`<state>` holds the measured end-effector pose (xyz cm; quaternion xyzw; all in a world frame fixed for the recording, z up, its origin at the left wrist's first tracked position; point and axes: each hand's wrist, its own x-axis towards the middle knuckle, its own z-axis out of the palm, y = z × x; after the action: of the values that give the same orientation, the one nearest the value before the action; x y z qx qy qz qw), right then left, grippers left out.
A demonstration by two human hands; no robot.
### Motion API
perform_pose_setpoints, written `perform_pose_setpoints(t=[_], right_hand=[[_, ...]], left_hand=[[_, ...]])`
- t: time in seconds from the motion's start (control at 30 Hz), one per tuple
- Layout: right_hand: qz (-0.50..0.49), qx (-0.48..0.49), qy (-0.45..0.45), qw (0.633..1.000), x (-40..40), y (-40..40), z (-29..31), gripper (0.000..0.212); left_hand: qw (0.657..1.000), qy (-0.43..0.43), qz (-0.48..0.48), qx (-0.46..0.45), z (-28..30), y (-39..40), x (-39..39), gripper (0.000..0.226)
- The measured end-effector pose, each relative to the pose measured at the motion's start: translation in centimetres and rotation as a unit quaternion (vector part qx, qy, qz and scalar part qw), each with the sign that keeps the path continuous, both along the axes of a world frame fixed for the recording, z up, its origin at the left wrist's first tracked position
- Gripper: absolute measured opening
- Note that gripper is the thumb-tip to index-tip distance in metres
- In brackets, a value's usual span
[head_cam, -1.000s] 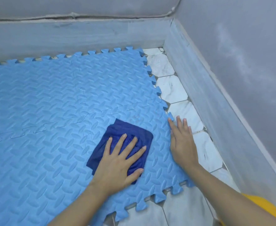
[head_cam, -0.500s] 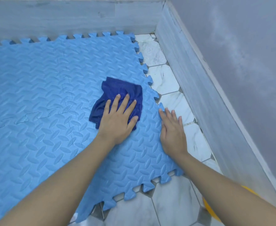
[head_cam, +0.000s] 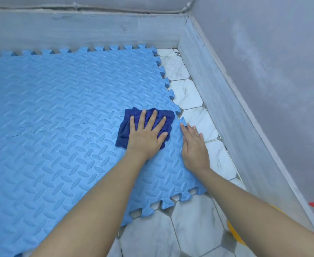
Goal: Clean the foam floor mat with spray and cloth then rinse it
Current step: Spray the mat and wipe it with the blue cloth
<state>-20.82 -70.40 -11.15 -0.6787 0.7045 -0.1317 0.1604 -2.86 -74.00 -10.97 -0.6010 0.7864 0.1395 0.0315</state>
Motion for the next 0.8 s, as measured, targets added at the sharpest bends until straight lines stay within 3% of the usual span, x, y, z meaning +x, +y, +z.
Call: perform_pose_setpoints(t=[0.13, 0.2, 0.3, 0.37, 0.43, 0.57, 0.67, 0.73, 0.8], right_hand=[[0.018, -0.012, 0.056, 0.998, 0.2, -0.2, 0.0, 0.052], [0.026, -0.017, 0.07, 0.997, 0.6, -0.2, -0.1, 0.052], [0.041, -0.019, 0.055, 0.997, 2.9, -1.4, -0.3, 0.052], [0.089, -0.025, 0.083, 0.992, 5.0, -3.1, -0.6, 0.058], [0.109, -0.028, 0.095, 0.989, 6.3, -4.7, -0.7, 0.059], [0.097, -0.043, 0.092, 0.99, 6.2, -5.1, -0.9, 0.056], [0.096, -0.044, 0.088, 0.991, 6.3, -5.1, -1.1, 0.056], [0.092, -0.046, 0.086, 0.991, 6.3, -5.1, -1.0, 0.056], [0.089, -0.047, 0.079, 0.992, 6.3, -5.1, -1.0, 0.055]], left_hand=[[0.998, 0.007, 0.062, 0.023, 0.6, -0.4, 3.8, 0.058], [1.0, -0.002, 0.009, -0.017, 0.8, 4.1, 5.9, 0.061], [0.994, 0.005, -0.106, -0.008, 1.3, 11.8, 9.1, 0.058], [0.99, -0.011, -0.142, -0.015, 1.1, 12.8, 11.5, 0.055], [0.992, -0.028, -0.109, -0.054, 0.3, 10.6, 13.4, 0.055], [0.995, -0.031, 0.089, -0.033, -0.6, 2.5, 14.2, 0.064], [0.985, -0.018, 0.167, -0.045, -1.1, -3.6, 12.5, 0.067], [0.991, -0.015, 0.121, -0.055, -0.8, -6.5, 10.5, 0.066], [0.997, -0.005, 0.005, -0.071, -0.7, -7.7, 8.4, 0.066]])
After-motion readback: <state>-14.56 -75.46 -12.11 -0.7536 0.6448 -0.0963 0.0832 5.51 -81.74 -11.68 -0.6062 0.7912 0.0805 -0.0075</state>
